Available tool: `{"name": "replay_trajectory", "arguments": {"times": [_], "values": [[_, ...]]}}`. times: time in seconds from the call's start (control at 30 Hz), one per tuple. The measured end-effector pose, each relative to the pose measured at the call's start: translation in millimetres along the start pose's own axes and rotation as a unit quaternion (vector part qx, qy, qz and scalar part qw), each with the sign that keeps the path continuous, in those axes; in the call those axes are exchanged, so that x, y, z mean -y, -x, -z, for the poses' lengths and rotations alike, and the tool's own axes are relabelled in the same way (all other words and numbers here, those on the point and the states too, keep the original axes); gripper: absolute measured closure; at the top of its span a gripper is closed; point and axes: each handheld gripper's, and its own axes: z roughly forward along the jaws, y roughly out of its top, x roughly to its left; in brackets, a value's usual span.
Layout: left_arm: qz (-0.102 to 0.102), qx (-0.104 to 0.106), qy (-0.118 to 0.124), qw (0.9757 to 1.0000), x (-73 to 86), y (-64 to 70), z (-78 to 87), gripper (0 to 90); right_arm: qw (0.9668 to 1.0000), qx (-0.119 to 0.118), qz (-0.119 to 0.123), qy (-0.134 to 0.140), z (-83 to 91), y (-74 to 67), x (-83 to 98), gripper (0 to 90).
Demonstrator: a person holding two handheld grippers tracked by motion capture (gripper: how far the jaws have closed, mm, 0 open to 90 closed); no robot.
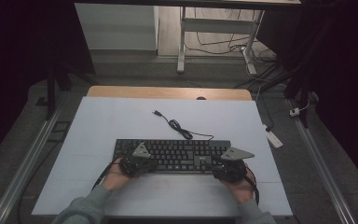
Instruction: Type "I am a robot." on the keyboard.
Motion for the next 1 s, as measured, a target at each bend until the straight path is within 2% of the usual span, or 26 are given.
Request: {"name": "replay_trajectory", "arguments": {"times": [0.3,0.5,0.6,0.77,0.87,1.0], "values": [[0.002,-0.01,0.001,0.9999,2.1,-2.2,-0.5,89.1,1.0,0.0,0.001,0.0,0.0,-0.2,0.0,54.1],[0.012,-0.005,0.041,0.9991,-1.3,-1.7,13.8,85.3,1.0,0.0,0.0,0.0,0.4,0.2,-0.2,54.0],[0.019,-0.002,0.057,0.9982,-1.6,-3.8,21.8,77.7,1.0,0.001,0.0,0.0,0.1,0.3,0.0,54.0],[0.041,-0.01,0.074,0.9964,0.0,-8.2,31.2,58.0,1.0,0.0,0.002,0.001,0.3,-0.2,-0.2,54.0],[0.057,-0.018,0.071,0.9956,1.9,-12.7,35.7,48.1,1.0,0.0,0.001,0.0,0.5,0.2,-0.2,53.9],[0.081,-0.034,0.066,0.9939,7.5,-22.4,42.0,41.2,1.0,-0.002,0.001,0.0,0.6,0.1,-0.2,53.8]]}}
